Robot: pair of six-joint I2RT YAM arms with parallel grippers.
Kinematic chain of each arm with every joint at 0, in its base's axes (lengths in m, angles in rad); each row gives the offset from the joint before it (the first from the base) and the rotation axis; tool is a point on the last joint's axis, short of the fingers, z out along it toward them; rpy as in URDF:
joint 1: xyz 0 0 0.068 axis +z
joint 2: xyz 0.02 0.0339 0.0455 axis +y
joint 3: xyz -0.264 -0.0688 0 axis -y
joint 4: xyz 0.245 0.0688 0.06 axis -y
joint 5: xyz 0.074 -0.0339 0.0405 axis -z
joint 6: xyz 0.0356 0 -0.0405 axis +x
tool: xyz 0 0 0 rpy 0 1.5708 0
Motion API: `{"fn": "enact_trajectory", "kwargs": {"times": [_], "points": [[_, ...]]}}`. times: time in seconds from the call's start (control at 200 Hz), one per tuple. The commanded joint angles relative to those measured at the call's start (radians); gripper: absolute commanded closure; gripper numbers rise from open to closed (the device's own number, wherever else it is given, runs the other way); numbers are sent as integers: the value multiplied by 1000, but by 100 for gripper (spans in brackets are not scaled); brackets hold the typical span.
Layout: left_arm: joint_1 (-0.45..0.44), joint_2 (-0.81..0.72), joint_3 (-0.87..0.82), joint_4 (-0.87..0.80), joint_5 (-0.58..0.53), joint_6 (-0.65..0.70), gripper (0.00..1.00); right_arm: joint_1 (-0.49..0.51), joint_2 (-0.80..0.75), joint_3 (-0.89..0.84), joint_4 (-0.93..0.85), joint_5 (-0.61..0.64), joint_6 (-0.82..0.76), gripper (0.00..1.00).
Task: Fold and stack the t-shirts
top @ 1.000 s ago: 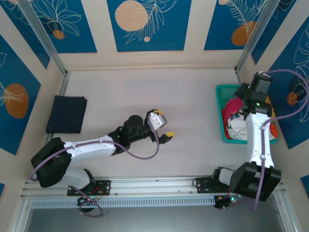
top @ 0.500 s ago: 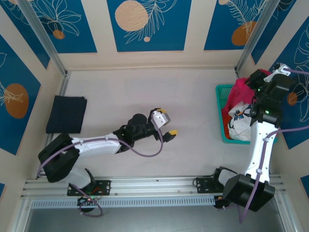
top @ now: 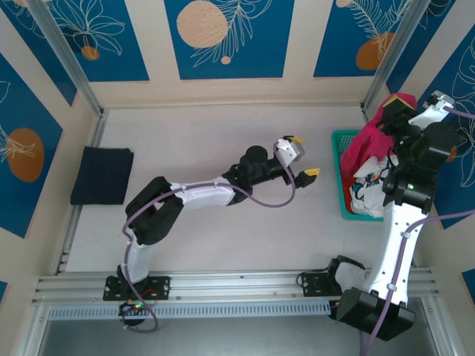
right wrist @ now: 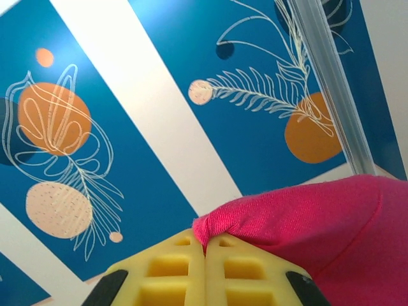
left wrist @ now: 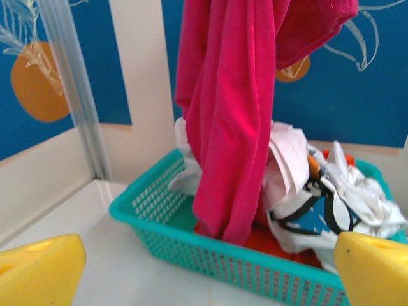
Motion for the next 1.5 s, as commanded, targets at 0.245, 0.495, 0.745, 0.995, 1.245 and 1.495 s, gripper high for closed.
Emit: {"fn": "enact_trajectory", "kwargs": {"times": [0.245,0.495,0.745,0.995,1.245,1.495], "points": [[-56,204,324,-35,101,-44,0,-2,-52,189,125,-66,30,100],[-65,285,466,-60,90,-71,0,6,-23,323,85,-169,33,100],[-59,254,466,-67,29,-63,29,55,-30,359,-20,-273,2,100],[-43,-3,58,45,-11,-39,100,154,-36,292,-108,-247,-60,100],[36,-252,-307,42,-112,-63,100,401,2,208,-146,-115,-168,100],[200,-234,-258,-111,-60,-181,100,563,58,163,-148,52,-207,100]]}}
